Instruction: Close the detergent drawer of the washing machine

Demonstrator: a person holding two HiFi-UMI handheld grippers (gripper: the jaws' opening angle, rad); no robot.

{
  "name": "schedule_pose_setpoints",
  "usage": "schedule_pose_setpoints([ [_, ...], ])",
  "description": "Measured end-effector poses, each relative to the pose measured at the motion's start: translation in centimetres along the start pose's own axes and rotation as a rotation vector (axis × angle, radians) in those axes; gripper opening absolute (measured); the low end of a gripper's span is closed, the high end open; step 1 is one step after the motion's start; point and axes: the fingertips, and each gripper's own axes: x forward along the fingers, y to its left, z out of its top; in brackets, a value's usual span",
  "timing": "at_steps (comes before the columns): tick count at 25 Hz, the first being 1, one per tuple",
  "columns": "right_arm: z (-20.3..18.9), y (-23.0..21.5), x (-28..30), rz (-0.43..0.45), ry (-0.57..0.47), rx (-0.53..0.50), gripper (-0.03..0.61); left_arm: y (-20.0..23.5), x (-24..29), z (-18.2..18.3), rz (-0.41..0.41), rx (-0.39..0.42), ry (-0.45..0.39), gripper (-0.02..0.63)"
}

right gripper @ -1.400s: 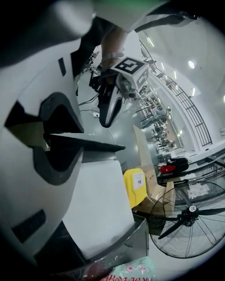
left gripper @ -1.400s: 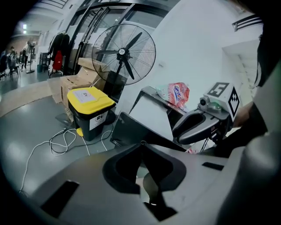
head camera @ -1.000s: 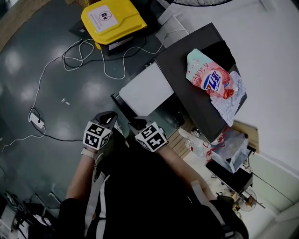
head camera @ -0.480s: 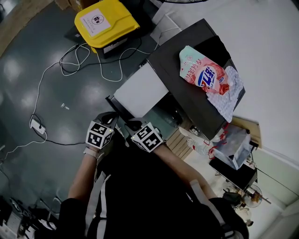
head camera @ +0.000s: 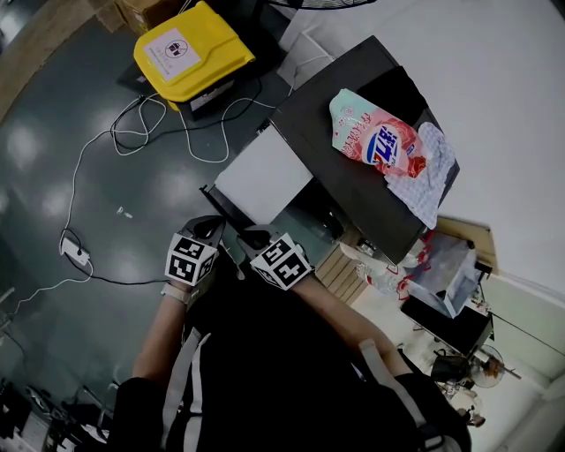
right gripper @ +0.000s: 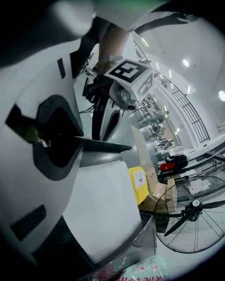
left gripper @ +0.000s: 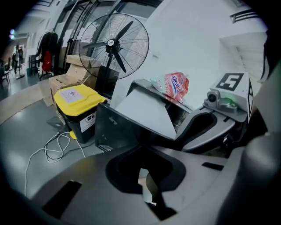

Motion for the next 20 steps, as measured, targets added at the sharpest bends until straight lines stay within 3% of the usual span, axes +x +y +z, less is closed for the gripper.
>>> schedule_pose_setpoints([
  [7,0.4,-2.4,-1.4,-0.038,-0.029,0.045,0.046,-0.6,1.6,1.9,-0.024,0.044,0.012,0.011],
  [20,0.8,-5.1,-2.7,-0.038,-0.046,0.065,0.044,-1.1,3.7,3.8,-0.027,0.055,0.033,0.011],
])
